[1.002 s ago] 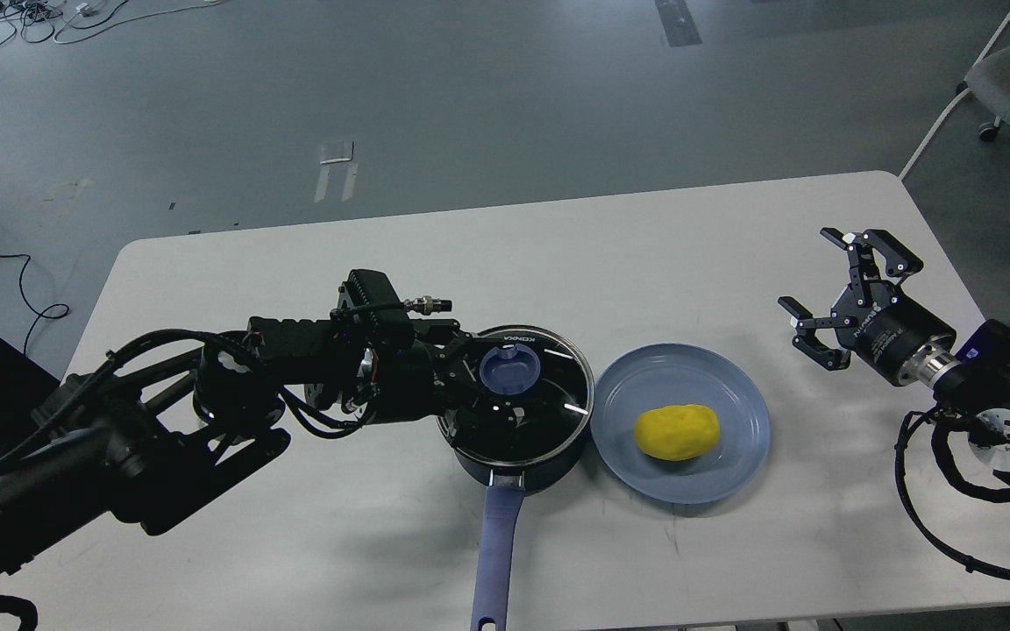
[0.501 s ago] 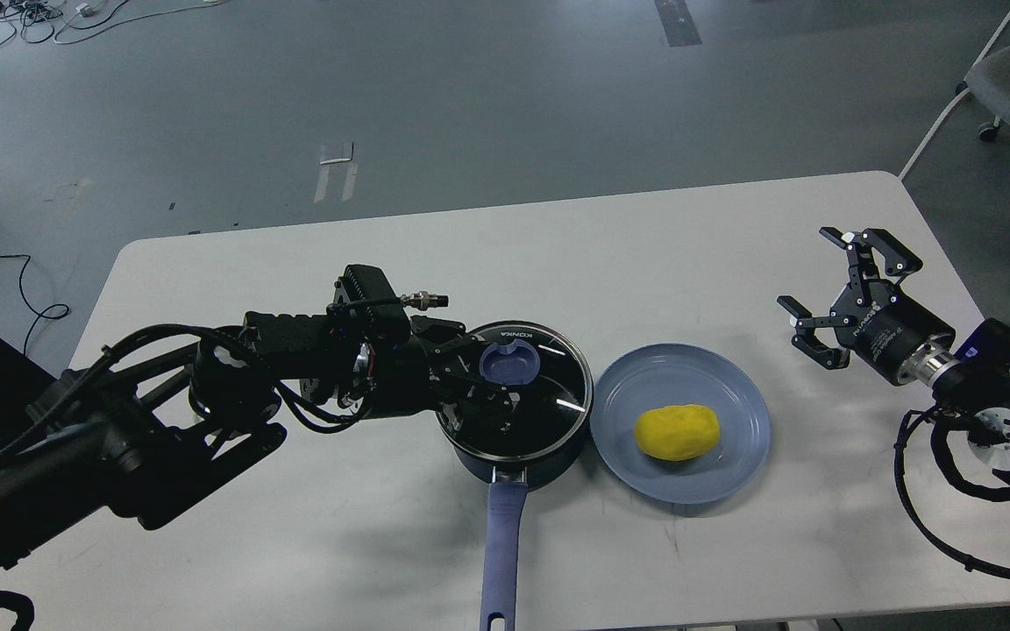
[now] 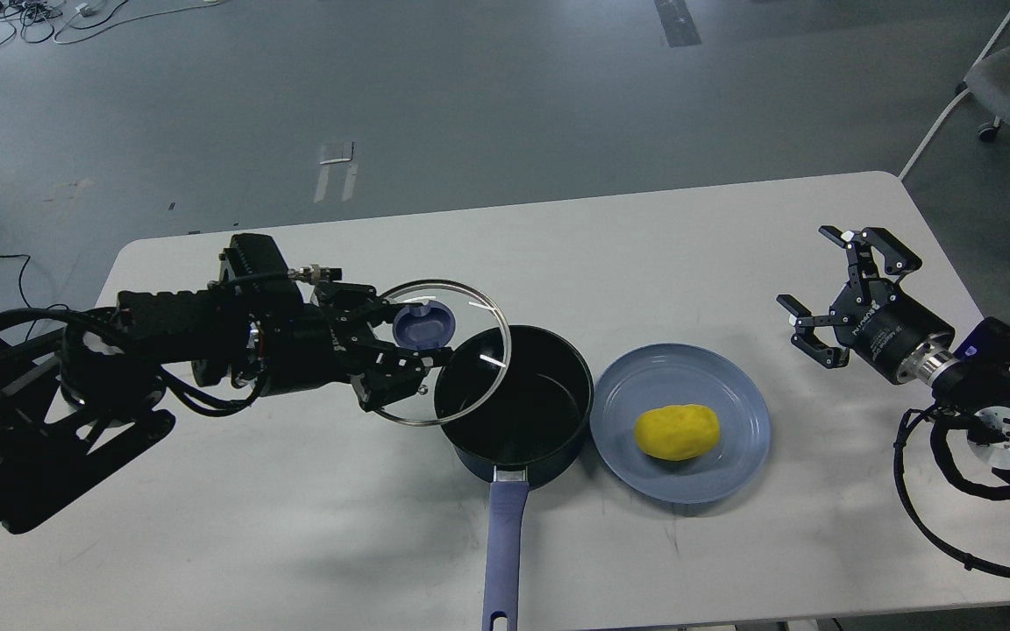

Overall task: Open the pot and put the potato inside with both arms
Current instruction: 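Lift the glass lid off the pot and set it down beside it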

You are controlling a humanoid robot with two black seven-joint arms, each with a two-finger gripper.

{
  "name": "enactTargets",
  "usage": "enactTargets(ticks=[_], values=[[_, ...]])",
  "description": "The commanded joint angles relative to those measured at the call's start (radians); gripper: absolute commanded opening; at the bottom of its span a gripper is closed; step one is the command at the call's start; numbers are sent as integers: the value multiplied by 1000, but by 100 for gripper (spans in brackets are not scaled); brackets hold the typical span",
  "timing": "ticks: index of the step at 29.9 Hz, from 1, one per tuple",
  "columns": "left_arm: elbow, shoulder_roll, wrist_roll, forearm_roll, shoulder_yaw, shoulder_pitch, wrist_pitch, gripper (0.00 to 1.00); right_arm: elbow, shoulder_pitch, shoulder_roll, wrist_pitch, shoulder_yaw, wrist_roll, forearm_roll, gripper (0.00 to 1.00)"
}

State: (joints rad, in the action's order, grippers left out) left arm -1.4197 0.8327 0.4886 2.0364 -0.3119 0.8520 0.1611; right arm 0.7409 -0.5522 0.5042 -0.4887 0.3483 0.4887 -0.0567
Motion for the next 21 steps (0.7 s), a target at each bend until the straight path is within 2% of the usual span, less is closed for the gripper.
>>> enactTargets(ticks=[1,5,11,21], values=[[24,69,0,-16,11,-49,-72,47,0,0,1,0,0,0,0,100],[106,105,0,-30,11,-140,-159,48,0,0,-1,0,0,0,0,100],[209,92,0,-54,11,-235,-248,48,0,-2,-1,0,0,0,0,100],[301,79,0,-81,10,-307,-273,49,2,3,-1,0,0,0,0,100]])
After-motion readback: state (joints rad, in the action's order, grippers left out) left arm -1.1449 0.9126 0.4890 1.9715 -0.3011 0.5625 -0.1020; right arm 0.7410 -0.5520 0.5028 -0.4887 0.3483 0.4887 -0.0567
